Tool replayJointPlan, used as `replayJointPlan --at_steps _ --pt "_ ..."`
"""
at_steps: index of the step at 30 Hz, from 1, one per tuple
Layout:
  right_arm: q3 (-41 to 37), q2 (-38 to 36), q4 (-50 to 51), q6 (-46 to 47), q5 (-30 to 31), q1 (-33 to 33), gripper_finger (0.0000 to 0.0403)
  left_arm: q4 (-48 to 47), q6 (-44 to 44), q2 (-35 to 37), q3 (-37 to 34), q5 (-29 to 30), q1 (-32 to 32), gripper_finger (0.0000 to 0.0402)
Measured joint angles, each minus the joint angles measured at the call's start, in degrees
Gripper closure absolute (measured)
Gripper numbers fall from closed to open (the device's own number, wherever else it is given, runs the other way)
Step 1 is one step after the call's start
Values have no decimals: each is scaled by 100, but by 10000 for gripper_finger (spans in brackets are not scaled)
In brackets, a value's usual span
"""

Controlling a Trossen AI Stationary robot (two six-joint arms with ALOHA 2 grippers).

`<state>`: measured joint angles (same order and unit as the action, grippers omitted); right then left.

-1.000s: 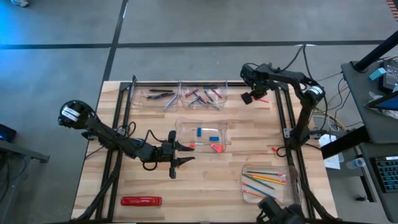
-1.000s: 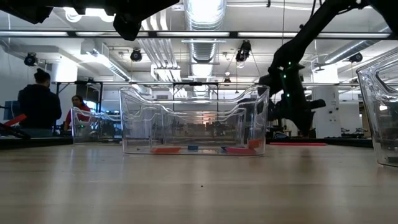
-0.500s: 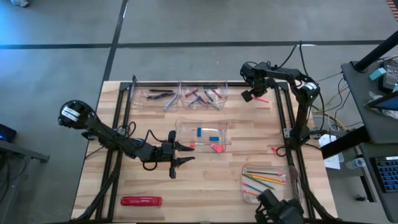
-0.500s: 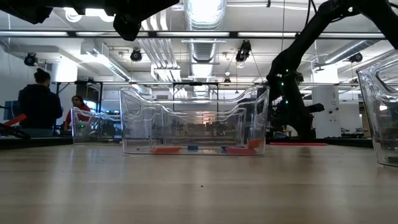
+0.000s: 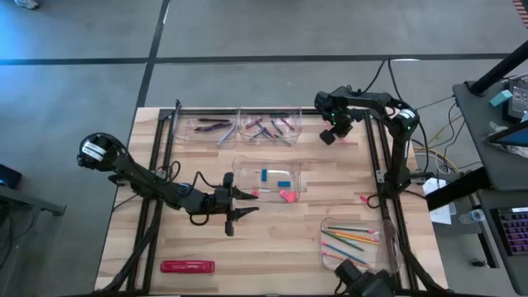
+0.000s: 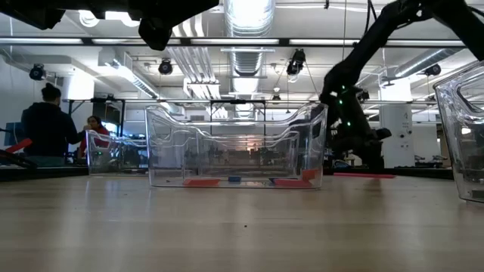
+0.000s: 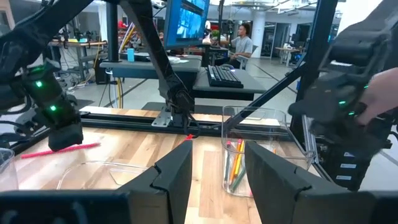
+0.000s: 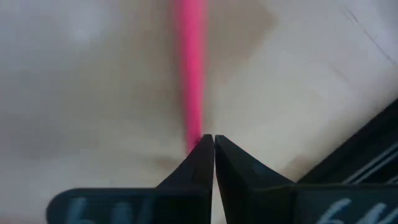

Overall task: Sort crayons/erasers/pens/pencils in bins
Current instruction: Put the pink pencil into the bottom transparent bin

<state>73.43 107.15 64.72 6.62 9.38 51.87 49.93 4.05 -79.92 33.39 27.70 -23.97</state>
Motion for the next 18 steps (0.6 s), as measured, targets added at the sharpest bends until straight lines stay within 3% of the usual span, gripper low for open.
replayJointPlan --at_steps 7,13,18 --pt "-66 -472 117 14 -685 -855 394 0 2 0 17 0 2 270" --pt "-212 -1088 8 488 -627 -1319 394 -1 9 0 11 -8 -2 270" --pt "-738 -1869 -635 759 -626 -1259 378 0 103 0 7 -47 -4 270"
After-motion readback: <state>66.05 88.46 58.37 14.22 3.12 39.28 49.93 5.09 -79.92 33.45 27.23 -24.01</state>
